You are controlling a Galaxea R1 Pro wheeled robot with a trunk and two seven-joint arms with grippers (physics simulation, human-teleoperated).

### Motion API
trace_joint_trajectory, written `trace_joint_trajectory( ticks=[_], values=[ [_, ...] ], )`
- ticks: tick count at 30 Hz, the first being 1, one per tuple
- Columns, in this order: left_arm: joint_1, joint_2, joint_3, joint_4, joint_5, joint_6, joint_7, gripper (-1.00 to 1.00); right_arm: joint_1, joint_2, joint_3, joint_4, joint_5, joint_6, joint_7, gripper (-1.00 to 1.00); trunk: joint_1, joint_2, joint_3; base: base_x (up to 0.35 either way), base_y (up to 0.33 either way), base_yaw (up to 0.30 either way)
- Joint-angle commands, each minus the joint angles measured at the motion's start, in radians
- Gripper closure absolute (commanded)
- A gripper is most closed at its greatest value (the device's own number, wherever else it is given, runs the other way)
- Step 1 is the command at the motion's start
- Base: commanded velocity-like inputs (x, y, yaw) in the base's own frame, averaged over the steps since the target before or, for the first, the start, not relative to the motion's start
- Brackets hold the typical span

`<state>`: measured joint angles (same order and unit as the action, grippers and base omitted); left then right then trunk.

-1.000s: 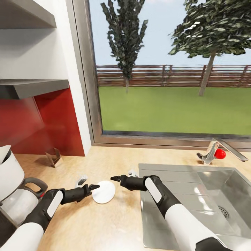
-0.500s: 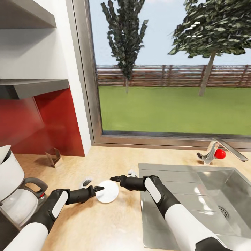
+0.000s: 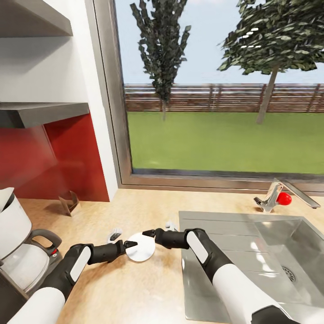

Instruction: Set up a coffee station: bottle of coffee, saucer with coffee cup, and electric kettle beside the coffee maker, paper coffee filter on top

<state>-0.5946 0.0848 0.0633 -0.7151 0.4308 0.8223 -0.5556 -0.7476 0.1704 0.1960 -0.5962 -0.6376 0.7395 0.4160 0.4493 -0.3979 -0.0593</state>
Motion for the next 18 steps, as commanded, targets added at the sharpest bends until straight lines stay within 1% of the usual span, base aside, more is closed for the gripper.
trace_joint_trajectory(
  ticks=[1, 4, 9, 18],
  values=[
    [-0.001, 0.000, 0.001, 0.000, -0.008, 0.005, -0.003, -1.00, -0.001, 0.000, 0.000, 0.000, 0.001, 0.003, 0.002, -1.00, 0.001, -0.002, -0.002, 0.000, 0.000, 0.000],
    [-0.001, 0.000, 0.001, 0.000, -0.007, 0.006, -0.003, -1.00, -0.001, -0.002, -0.004, 0.000, 0.000, -0.001, 0.000, -1.00, 0.001, -0.002, -0.002, 0.000, 0.000, 0.000],
    [-0.001, -0.001, 0.001, 0.000, -0.007, 0.005, -0.003, -1.00, -0.001, -0.003, -0.005, -0.001, -0.001, -0.035, -0.003, -1.00, 0.001, -0.002, -0.002, 0.000, 0.000, 0.000],
    [-0.001, -0.003, 0.000, 0.000, -0.007, 0.005, -0.003, -1.00, -0.001, -0.003, -0.006, 0.001, -0.002, -0.044, -0.003, -1.00, 0.001, -0.002, -0.002, 0.000, 0.000, 0.000]
  ],
)
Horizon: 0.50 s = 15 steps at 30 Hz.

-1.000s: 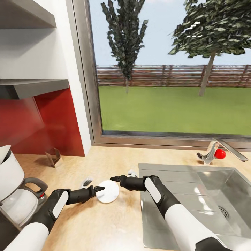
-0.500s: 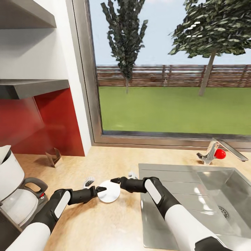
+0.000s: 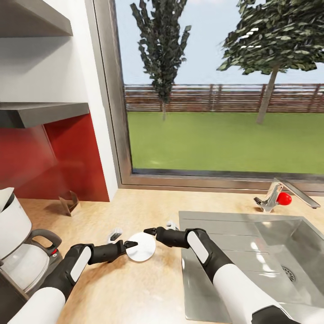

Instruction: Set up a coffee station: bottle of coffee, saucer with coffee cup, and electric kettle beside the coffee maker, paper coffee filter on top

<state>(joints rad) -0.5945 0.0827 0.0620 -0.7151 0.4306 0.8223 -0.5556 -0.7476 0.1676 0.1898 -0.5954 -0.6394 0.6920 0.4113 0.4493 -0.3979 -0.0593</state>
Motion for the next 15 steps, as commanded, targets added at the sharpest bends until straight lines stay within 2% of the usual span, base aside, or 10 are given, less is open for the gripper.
trace_joint_trajectory(
  ticks=[1, 15],
  values=[
    [-0.001, -0.001, 0.002, 0.000, -0.007, 0.005, -0.003, -1.00, -0.001, 0.000, 0.000, 0.000, 0.000, 0.003, 0.001, -1.00, 0.001, -0.002, -0.002, 0.000, 0.000, 0.000],
    [-0.001, -0.025, 0.001, 0.000, -0.009, 0.004, 0.000, -1.00, -0.001, 0.000, -0.001, 0.002, 0.001, -0.001, -0.001, -1.00, 0.001, -0.002, -0.002, 0.000, 0.000, 0.000]
  ],
)
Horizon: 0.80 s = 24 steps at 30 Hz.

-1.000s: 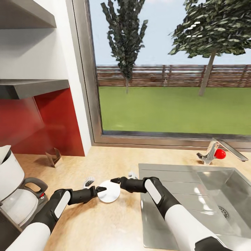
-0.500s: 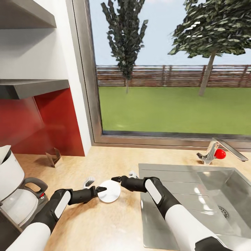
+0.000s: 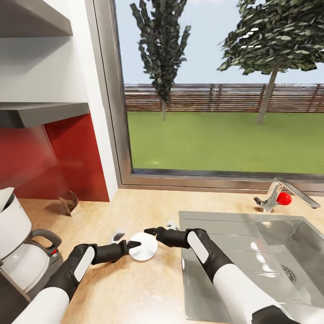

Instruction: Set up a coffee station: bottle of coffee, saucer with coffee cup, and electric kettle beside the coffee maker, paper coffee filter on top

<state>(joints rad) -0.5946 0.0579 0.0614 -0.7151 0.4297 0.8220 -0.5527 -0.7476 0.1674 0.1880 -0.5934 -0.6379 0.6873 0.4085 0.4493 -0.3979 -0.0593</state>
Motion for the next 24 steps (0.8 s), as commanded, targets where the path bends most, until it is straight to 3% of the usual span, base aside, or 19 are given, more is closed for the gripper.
trace_joint_trajectory(
  ticks=[1, 8, 24],
  values=[
    [-0.001, -0.001, 0.003, 0.000, -0.008, 0.005, -0.003, -1.00, -0.001, 0.000, -0.002, -0.001, 0.000, 0.003, 0.001, -1.00, 0.001, -0.002, -0.002, 0.000, 0.000, 0.000],
    [-0.001, -0.001, 0.002, 0.000, -0.008, 0.005, -0.003, -1.00, -0.001, -0.002, -0.004, 0.055, 0.000, -0.060, -0.002, -1.00, 0.001, -0.002, -0.002, 0.000, 0.000, 0.000],
    [-0.002, -0.001, 0.001, -0.001, -0.008, 0.006, -0.003, -1.00, -0.001, -0.002, -0.002, 0.069, 0.000, -0.066, -0.002, -1.00, 0.001, -0.002, -0.002, 0.000, 0.000, 0.000]
  ],
)
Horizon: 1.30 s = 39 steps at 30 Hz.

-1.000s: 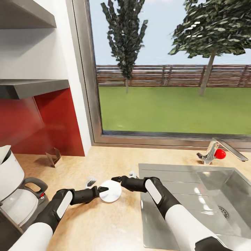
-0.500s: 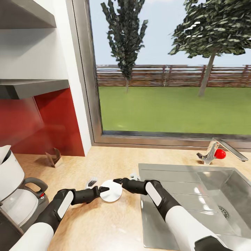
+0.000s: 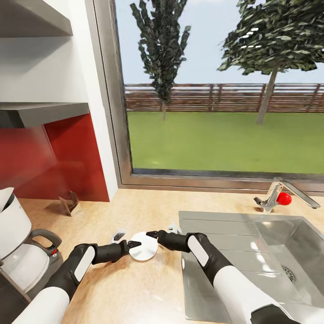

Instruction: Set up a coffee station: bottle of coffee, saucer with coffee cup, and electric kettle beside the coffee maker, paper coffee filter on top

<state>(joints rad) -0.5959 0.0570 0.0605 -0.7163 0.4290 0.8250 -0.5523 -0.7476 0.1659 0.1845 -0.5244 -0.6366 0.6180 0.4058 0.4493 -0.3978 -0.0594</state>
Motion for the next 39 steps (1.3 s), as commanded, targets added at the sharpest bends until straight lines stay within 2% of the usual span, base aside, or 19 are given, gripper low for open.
trace_joint_trajectory(
  ticks=[1, 30, 39],
  values=[
    [-0.001, 0.000, 0.002, 0.000, -0.007, 0.003, -0.003, -1.00, -0.001, 0.000, 0.001, 0.000, -0.002, 0.003, 0.001, -1.00, 0.001, -0.002, -0.002, 0.000, 0.000, 0.000],
    [-0.001, -0.002, 0.004, 0.001, -0.006, 0.003, -0.003, -1.00, -0.001, 0.002, 0.003, 0.022, -0.004, -0.006, 0.002, -1.00, 0.001, -0.002, -0.002, 0.008, 0.007, 0.000],
    [-0.001, -0.001, 0.004, 0.001, -0.007, 0.002, -0.003, -1.00, -0.001, 0.003, 0.004, 0.037, -0.003, -0.039, 0.002, -1.00, 0.001, -0.002, -0.002, 0.062, 0.041, 0.000]
  ],
)
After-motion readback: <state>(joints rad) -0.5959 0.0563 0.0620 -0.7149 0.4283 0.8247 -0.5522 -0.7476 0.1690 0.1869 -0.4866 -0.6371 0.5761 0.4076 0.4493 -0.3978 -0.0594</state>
